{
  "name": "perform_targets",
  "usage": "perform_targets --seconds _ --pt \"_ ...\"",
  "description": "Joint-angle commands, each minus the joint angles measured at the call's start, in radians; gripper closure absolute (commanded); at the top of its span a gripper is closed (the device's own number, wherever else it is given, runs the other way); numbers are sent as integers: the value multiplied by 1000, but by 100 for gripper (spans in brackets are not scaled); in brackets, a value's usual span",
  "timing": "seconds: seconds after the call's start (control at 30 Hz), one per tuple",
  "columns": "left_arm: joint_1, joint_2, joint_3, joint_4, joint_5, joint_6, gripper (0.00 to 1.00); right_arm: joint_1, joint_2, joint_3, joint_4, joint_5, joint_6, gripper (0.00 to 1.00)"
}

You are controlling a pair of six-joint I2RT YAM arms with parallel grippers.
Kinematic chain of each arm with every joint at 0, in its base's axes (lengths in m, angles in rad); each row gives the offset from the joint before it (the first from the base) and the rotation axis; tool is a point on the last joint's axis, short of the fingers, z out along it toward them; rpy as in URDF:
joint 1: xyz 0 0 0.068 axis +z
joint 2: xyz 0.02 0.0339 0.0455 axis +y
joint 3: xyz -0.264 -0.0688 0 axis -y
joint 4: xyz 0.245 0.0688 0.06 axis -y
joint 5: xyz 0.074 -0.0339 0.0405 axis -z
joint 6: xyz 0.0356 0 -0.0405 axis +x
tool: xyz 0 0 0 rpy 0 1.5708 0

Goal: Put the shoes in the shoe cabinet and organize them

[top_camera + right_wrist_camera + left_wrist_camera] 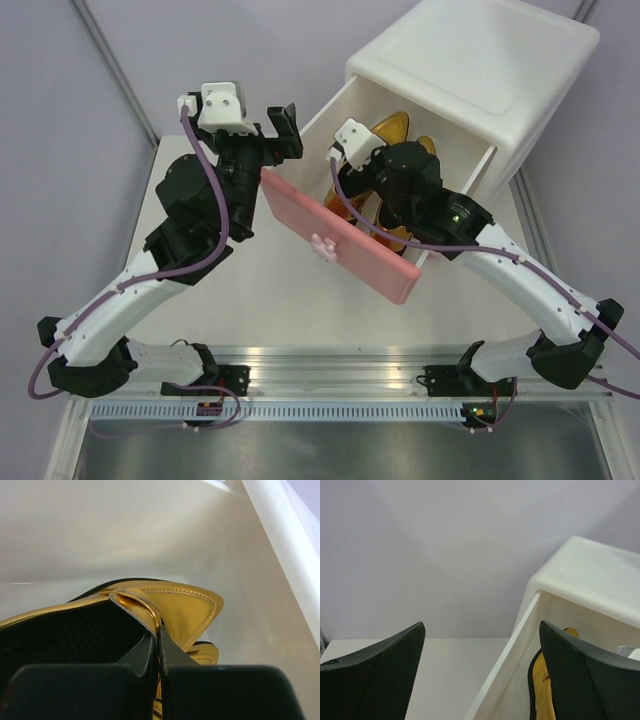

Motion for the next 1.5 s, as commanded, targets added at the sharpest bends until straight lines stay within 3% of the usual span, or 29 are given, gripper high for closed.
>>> perform_targets --seconds 0.0,0.33,0.97,1.0,1.23,1.47 --pt "3 3 8 61 -15 55 2 -7 -16 25 28 96 40 99" --pt "9 17 12 82 -7 81 2 -7 71 184 45 99 98 99" --pt "23 98 43 266 31 216 3 -5 19 61 -71 99 164 99" --pt "25 106 58 271 37 219 3 -7 19 63 -79 95 167 98" --pt "25 149 132 263 53 236 3 -7 2 132 -134 18 239 61" --pt "25 152 155 246 53 233 3 -5 -29 189 -136 -48 267 43"
